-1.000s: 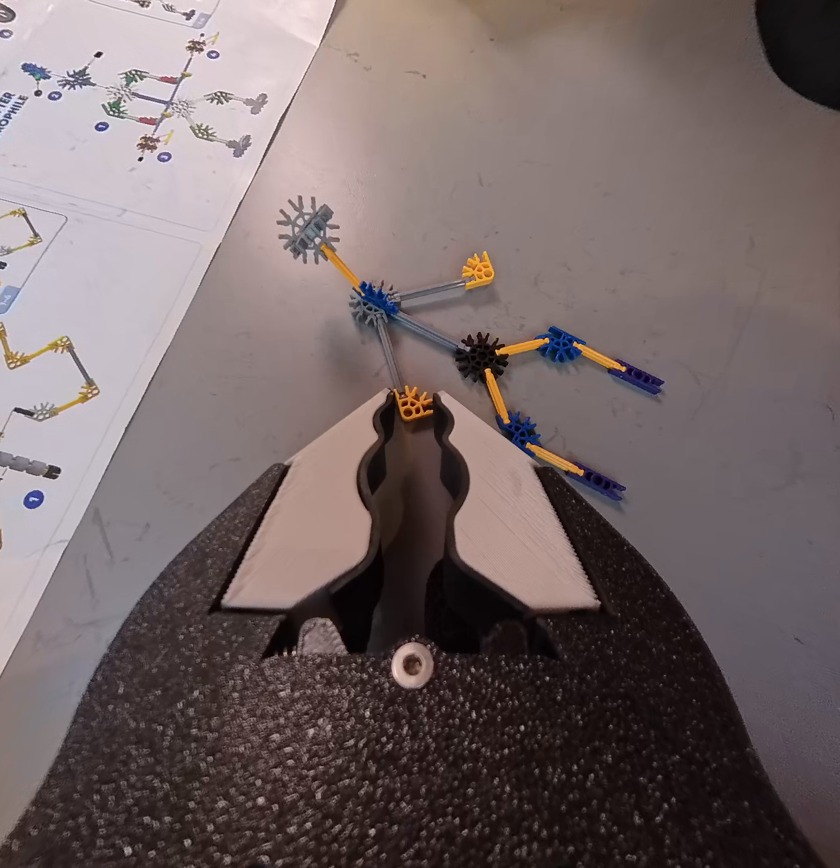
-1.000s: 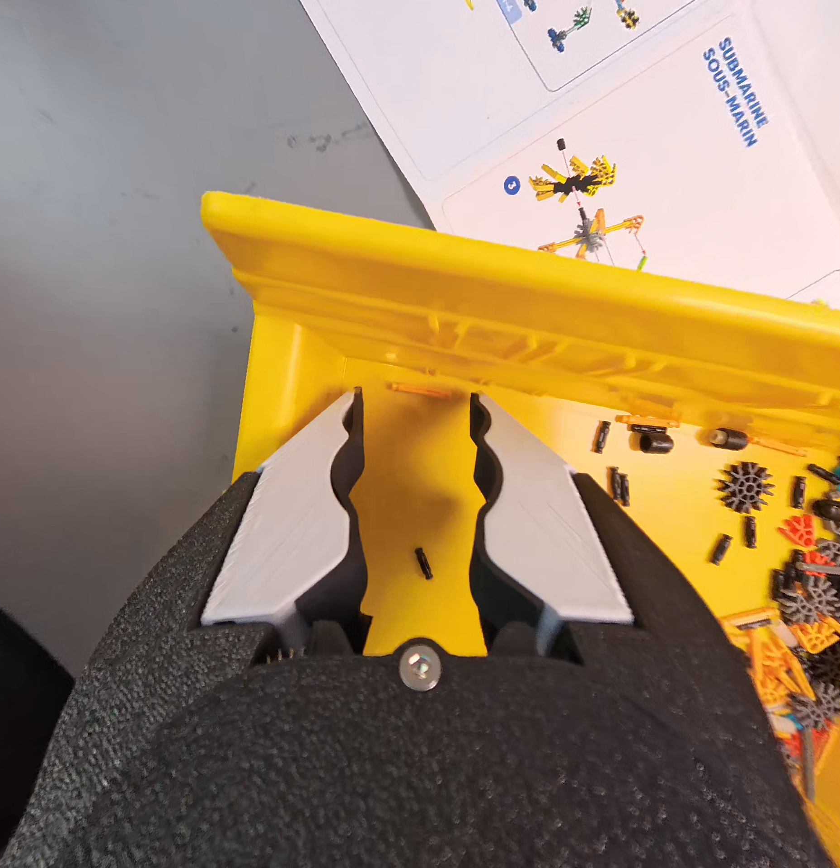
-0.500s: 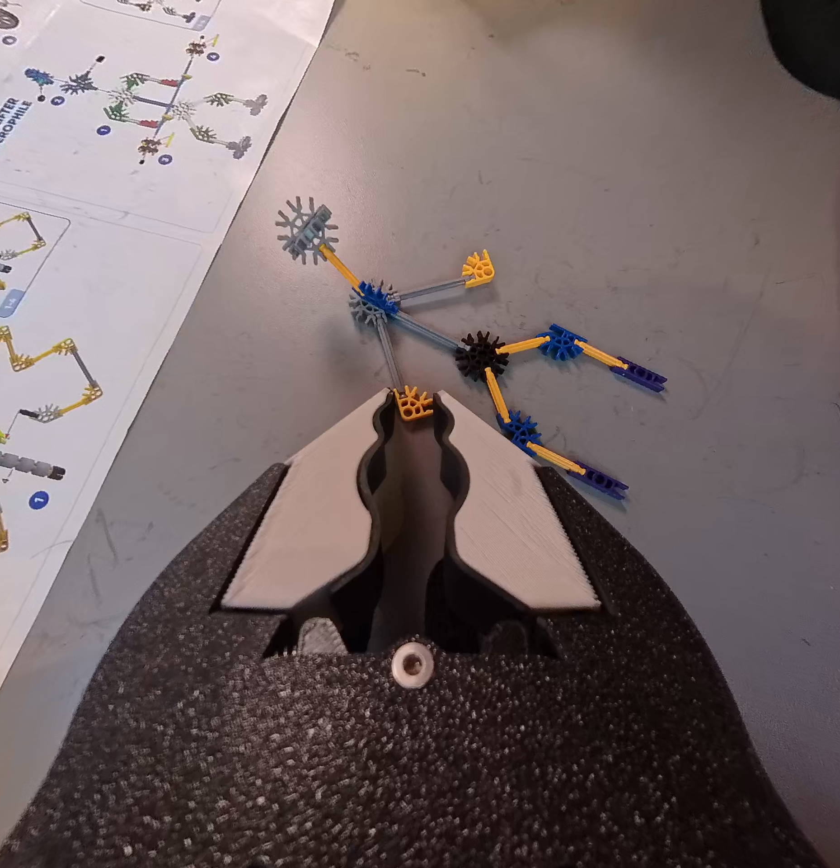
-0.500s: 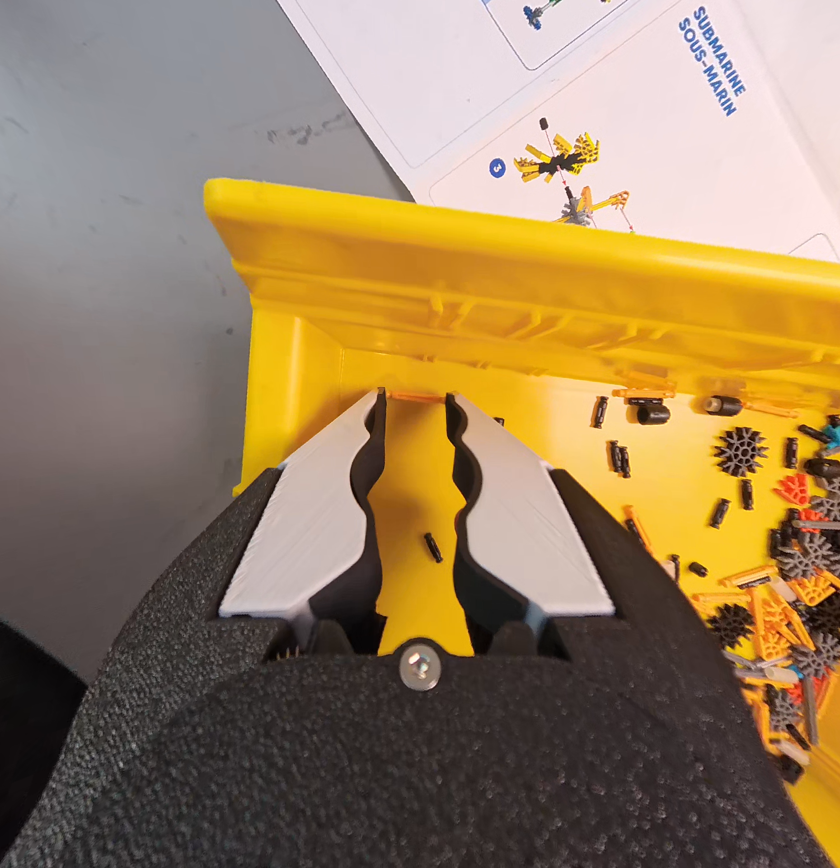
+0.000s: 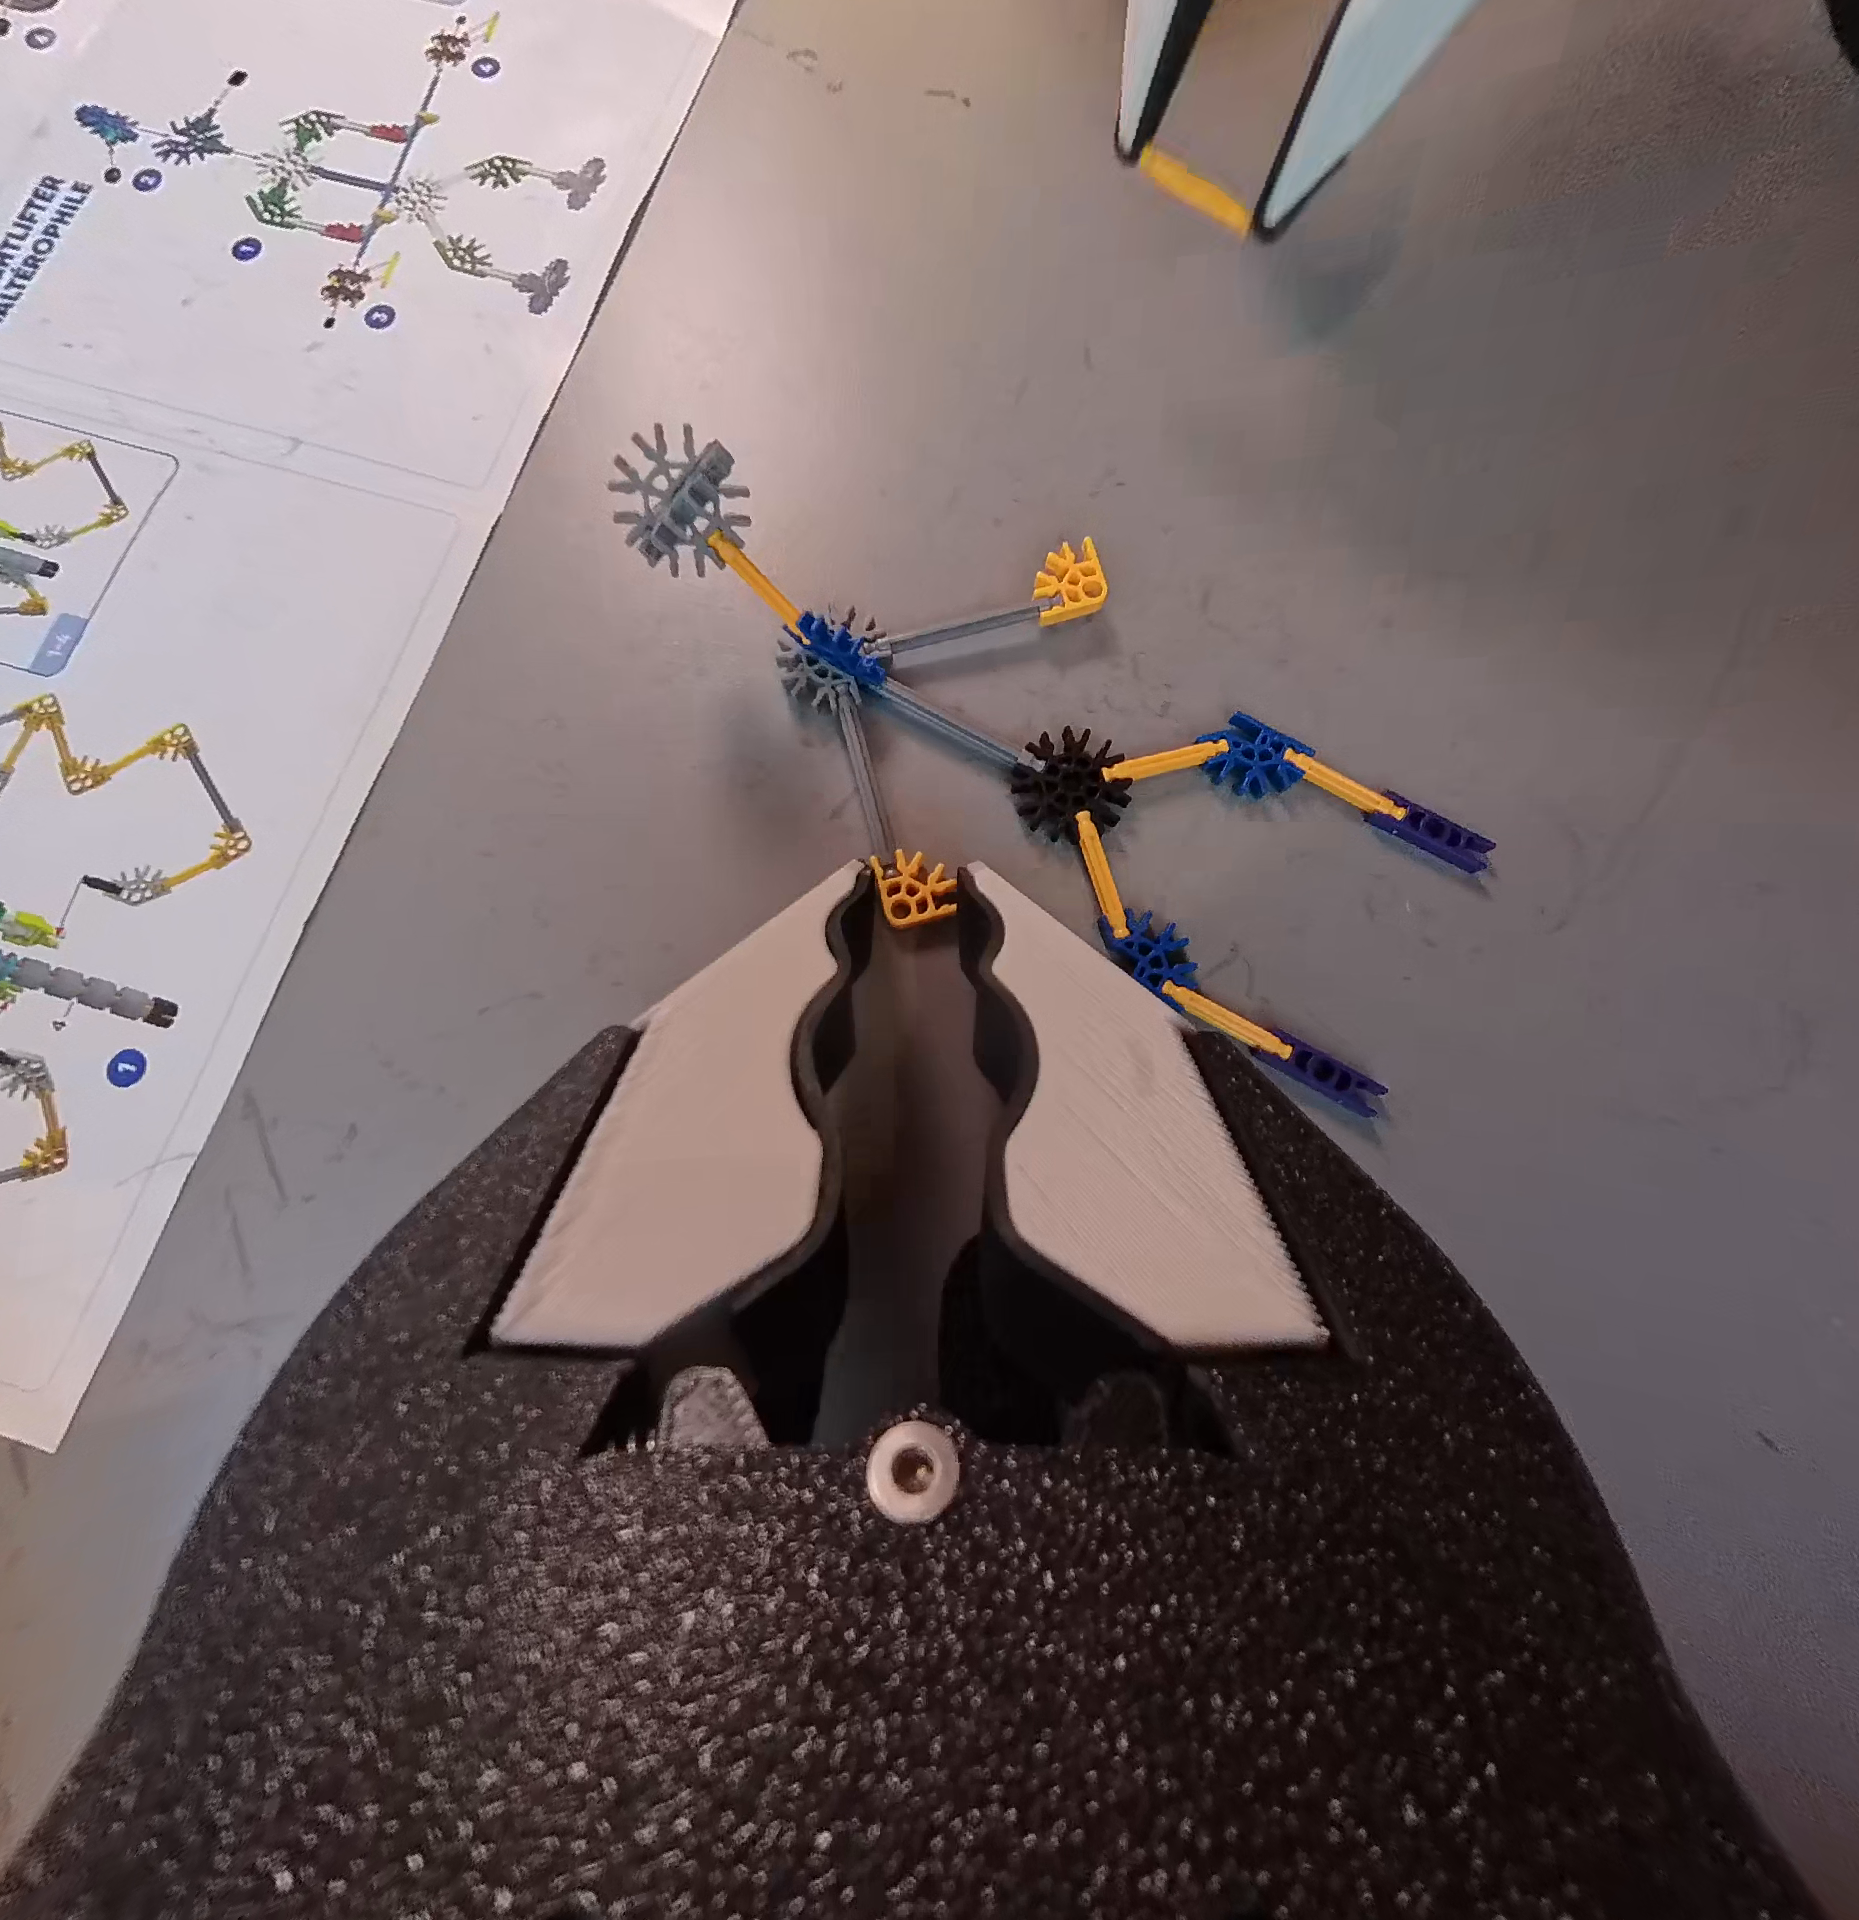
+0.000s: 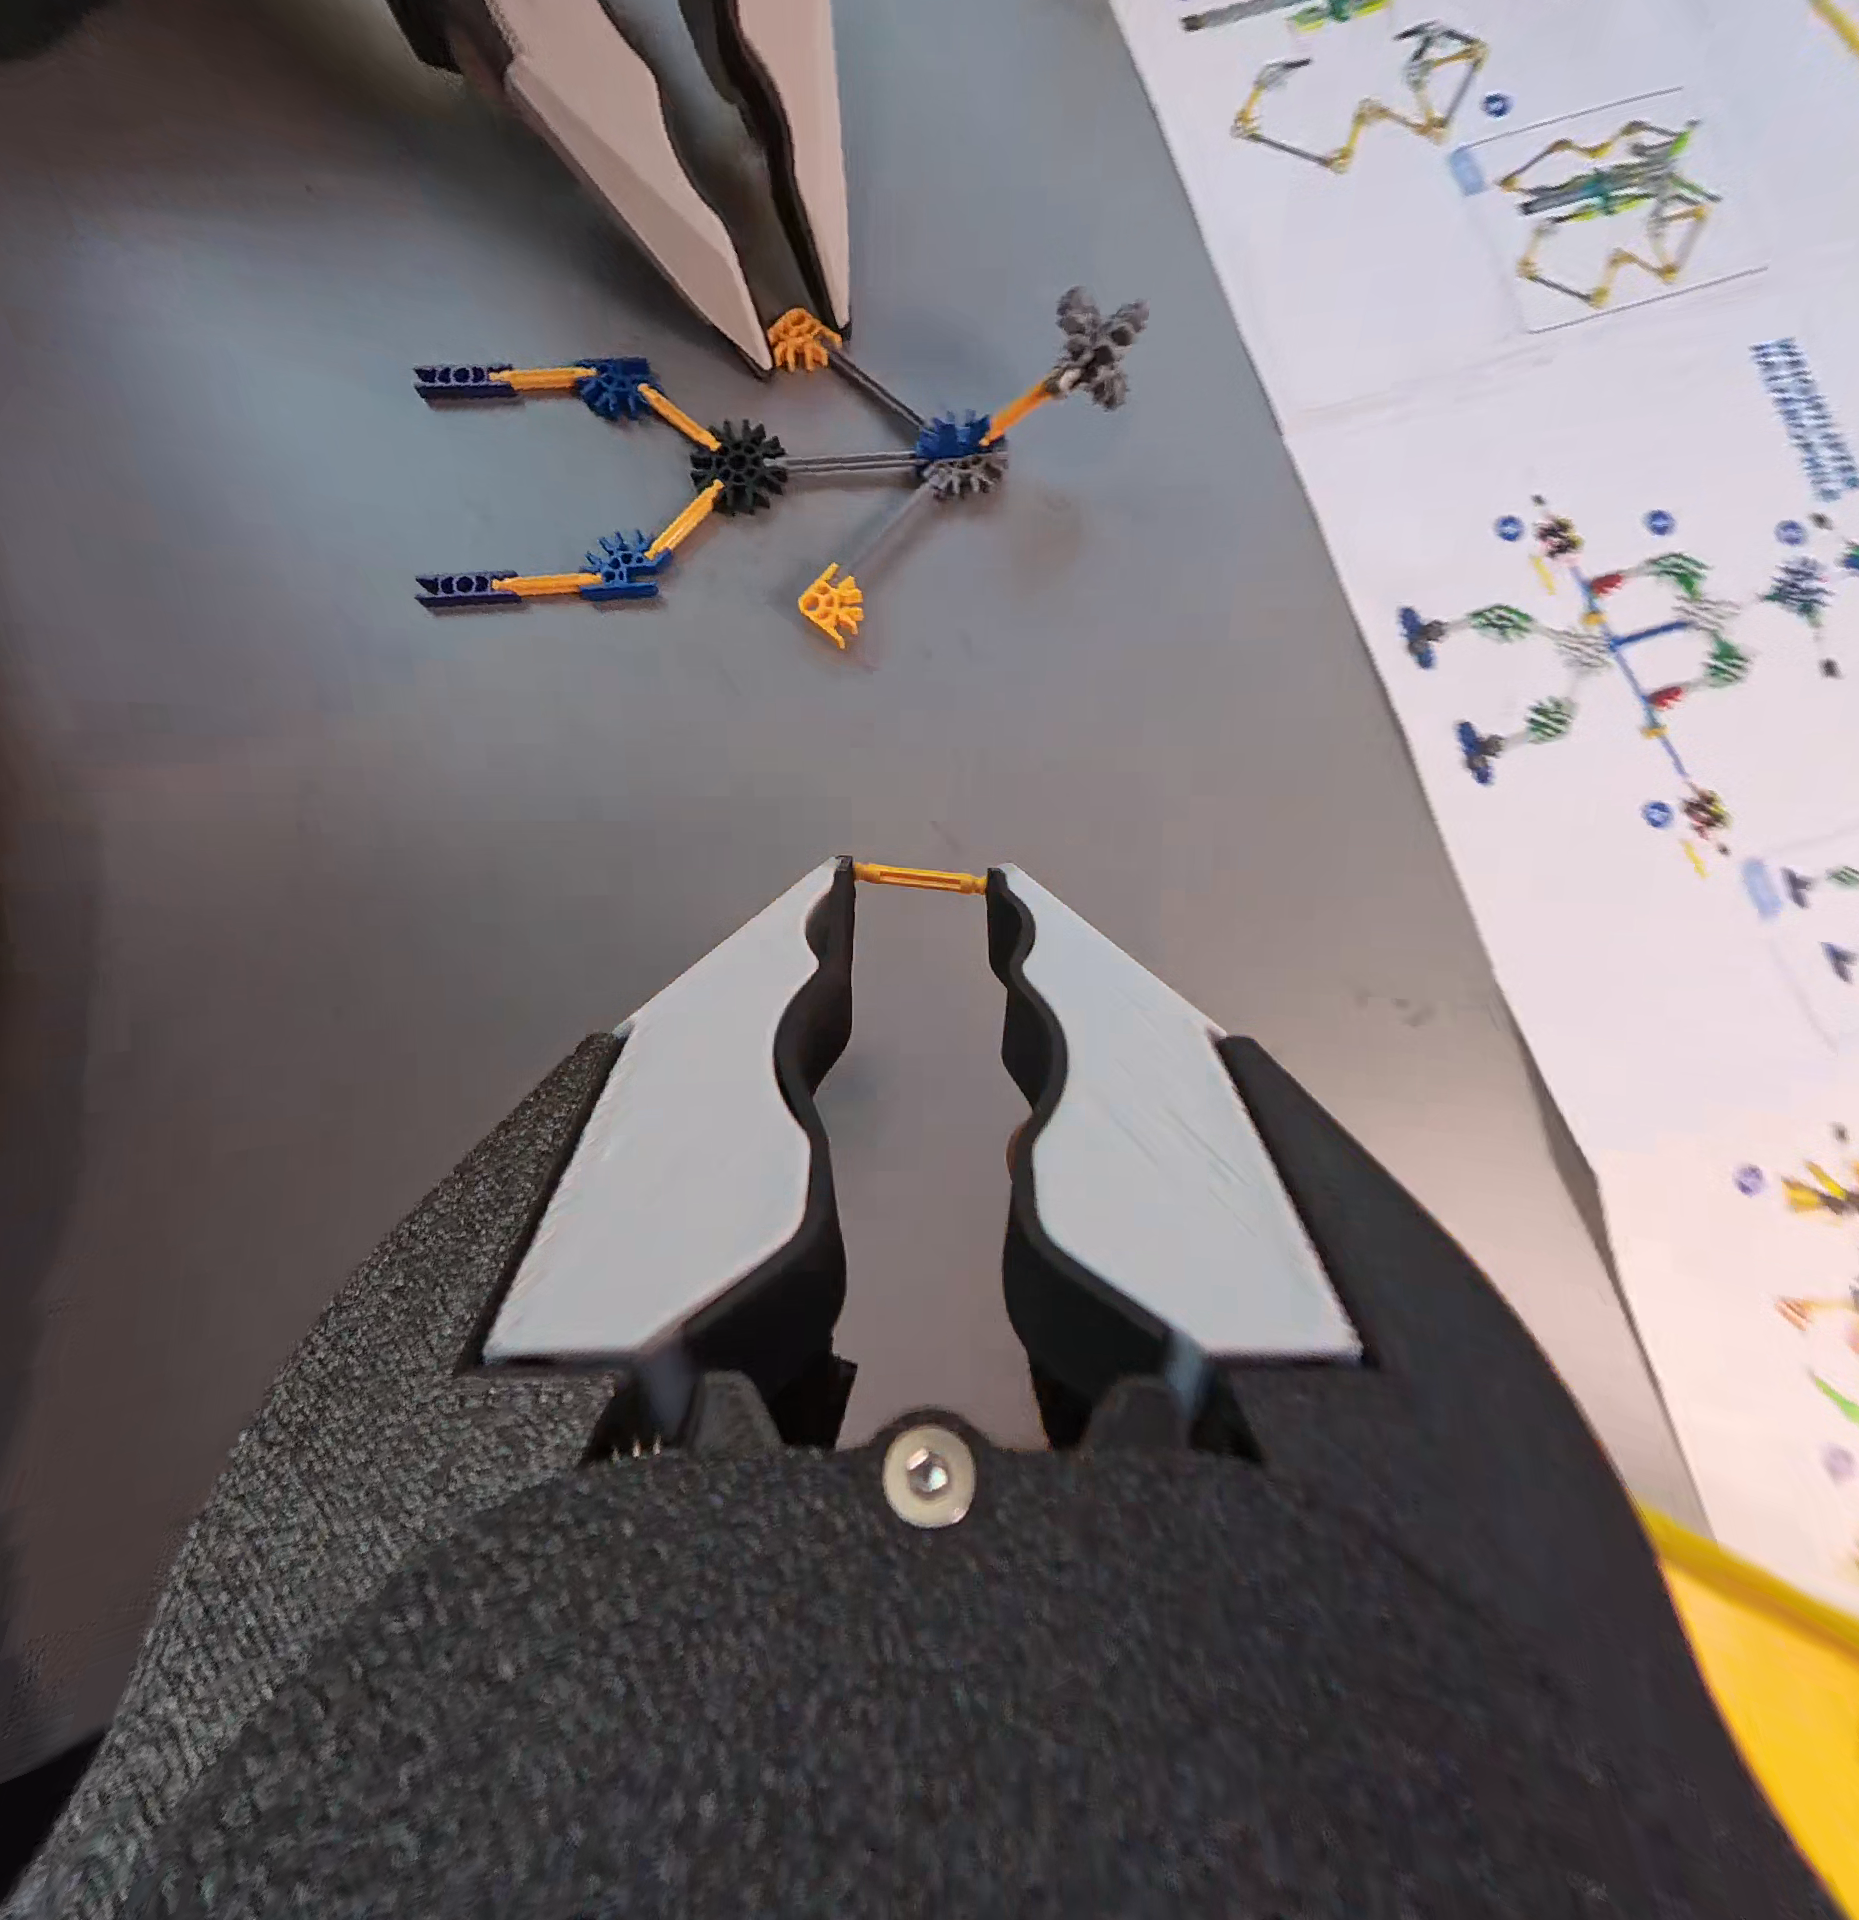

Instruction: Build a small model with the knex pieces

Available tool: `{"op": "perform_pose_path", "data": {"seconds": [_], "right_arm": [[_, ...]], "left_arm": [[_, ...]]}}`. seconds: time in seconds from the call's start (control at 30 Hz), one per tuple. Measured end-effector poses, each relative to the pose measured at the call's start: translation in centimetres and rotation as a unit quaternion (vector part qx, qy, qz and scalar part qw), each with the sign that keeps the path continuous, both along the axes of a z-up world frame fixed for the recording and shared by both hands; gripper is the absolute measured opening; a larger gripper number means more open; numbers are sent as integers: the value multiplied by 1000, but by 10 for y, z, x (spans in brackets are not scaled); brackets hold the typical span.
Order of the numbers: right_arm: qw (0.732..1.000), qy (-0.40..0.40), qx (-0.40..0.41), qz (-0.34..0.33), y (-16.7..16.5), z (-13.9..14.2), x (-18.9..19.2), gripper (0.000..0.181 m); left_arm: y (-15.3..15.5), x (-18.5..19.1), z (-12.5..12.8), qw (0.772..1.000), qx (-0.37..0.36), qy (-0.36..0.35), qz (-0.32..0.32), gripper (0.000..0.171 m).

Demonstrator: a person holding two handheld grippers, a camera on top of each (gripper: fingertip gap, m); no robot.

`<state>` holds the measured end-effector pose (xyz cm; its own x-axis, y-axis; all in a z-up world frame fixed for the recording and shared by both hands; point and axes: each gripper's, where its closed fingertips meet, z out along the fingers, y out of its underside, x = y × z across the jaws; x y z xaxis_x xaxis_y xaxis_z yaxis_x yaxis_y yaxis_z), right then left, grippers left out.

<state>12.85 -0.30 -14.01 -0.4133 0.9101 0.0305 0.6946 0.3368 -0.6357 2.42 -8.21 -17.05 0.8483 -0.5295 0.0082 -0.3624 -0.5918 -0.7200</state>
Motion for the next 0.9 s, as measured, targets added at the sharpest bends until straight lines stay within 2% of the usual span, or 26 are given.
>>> {"op": "perform_pose_path", "data": {"seconds": [0.13, 0.27, 0.33, 0.4, 0.5, 0.57, 0.63, 0.7, 0.8, 0.9], "right_arm": [[999, -14, 24, 34, -14, -28, -19, 24], [999, -17, 40, 33, -9, -22, -18, 31], [999, 8, 27, 26, -3, 4, -12, 33], [999, 45, 23, 2, 19, 46, -2, 32], [992, 81, 64, -72, 87, 106, 26, 25], [979, 74, 135, -137, 152, 122, 49, 19], [967, 22, 187, -170, 208, 107, 77, 15], [969, -53, 162, -181, 236, 72, 101, 15], [966, -125, 160, -163, 253, 28, 118, 14], [961, -160, 168, -150, 265, 4, 119, 14]], "left_arm": [[-5, 0, 0, 1000, -14, 5, -1, 16], [-15, 5, 1, 999, -37, -33, -17, 18], [-18, 5, 2, 998, -43, -39, -21, 18], [-19, 4, 2, 998, -43, -37, -25, 19], [-20, 4, 6, 998, -39, -44, -28, 21], [-18, 1, 6, 998, -36, -46, -22, 24], [-17, 1, 4, 998, -37, -49, -22, 25], [-16, 4, 2, 998, -35, -49, -27, 25], [-15, 5, 2, 998, -29, -45, -30, 24], [-13, 4, 2, 998, -24, -45, -23, 19]]}}
